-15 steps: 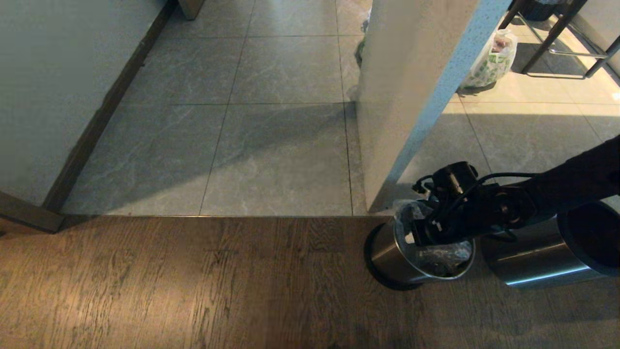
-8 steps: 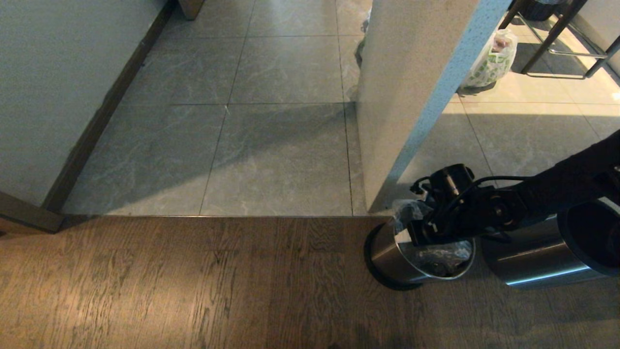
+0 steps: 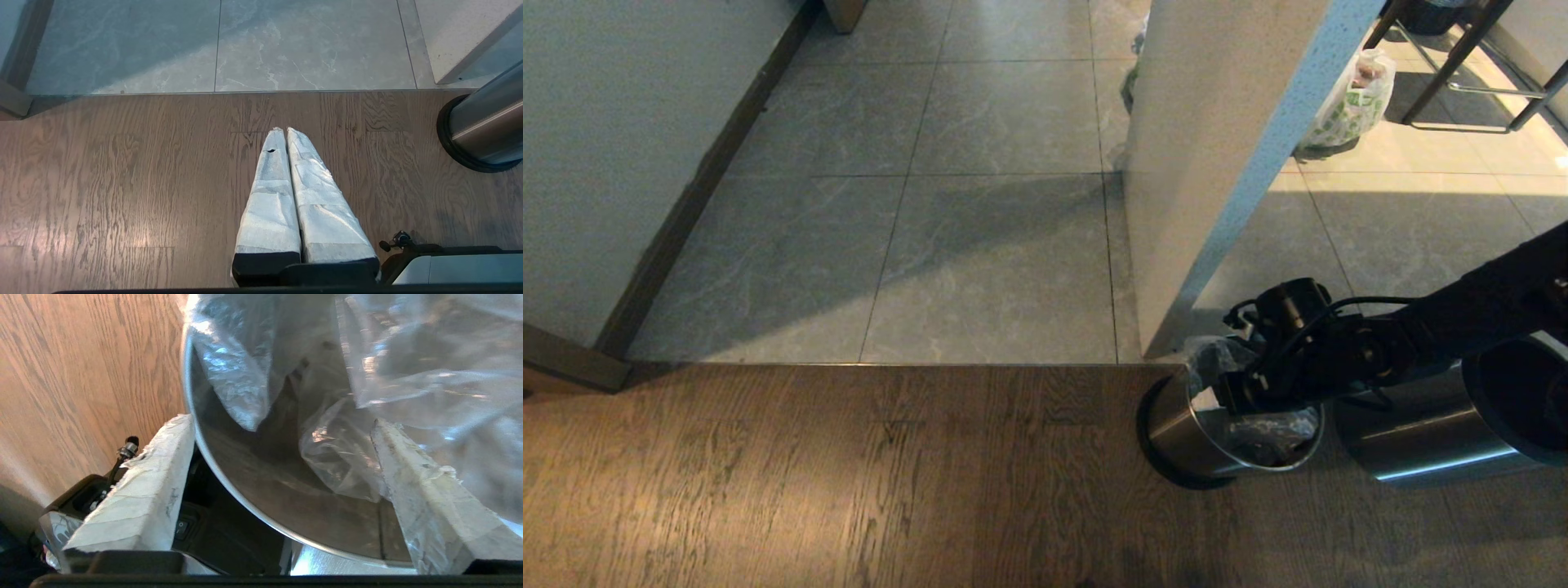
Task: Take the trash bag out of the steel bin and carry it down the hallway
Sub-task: Pick up the trash bag
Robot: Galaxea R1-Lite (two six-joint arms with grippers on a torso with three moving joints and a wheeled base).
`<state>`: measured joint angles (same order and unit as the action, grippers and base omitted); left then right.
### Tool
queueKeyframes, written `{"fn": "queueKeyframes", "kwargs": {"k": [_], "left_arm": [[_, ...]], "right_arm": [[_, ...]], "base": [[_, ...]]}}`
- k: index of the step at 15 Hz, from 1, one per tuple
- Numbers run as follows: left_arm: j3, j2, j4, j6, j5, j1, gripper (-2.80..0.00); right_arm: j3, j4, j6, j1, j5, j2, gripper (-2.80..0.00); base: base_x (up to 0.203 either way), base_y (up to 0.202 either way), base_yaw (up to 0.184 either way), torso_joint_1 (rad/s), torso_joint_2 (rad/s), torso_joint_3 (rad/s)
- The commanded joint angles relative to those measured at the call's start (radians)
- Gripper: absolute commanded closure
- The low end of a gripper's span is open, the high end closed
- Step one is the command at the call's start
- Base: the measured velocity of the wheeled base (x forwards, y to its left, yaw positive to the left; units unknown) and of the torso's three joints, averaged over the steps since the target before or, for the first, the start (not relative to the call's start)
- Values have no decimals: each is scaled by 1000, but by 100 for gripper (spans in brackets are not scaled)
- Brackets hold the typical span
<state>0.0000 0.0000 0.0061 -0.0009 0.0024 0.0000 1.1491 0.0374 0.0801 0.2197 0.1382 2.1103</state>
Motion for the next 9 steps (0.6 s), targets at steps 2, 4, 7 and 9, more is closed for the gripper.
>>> {"fn": "queueKeyframes", "kwargs": {"k": [2, 4, 7, 9], "left_arm": [[0, 0, 0, -1, 1, 0, 0], [0, 0, 0, -1, 1, 0, 0], [0, 0, 0, -1, 1, 0, 0], [0, 0, 0, -1, 1, 0, 0]], "right_arm": [[2, 15, -31, -10, 3, -20, -280], [14, 2, -53, -24, 4, -47, -280], [8, -1, -110, -35, 15, -113, -280], [-14, -18, -141, -44, 15, -169, -280]], "base": [[0, 0, 0, 0, 0, 0], [0, 0, 0, 0, 0, 0], [0, 0, 0, 0, 0, 0], [0, 0, 0, 0, 0, 0]]}}
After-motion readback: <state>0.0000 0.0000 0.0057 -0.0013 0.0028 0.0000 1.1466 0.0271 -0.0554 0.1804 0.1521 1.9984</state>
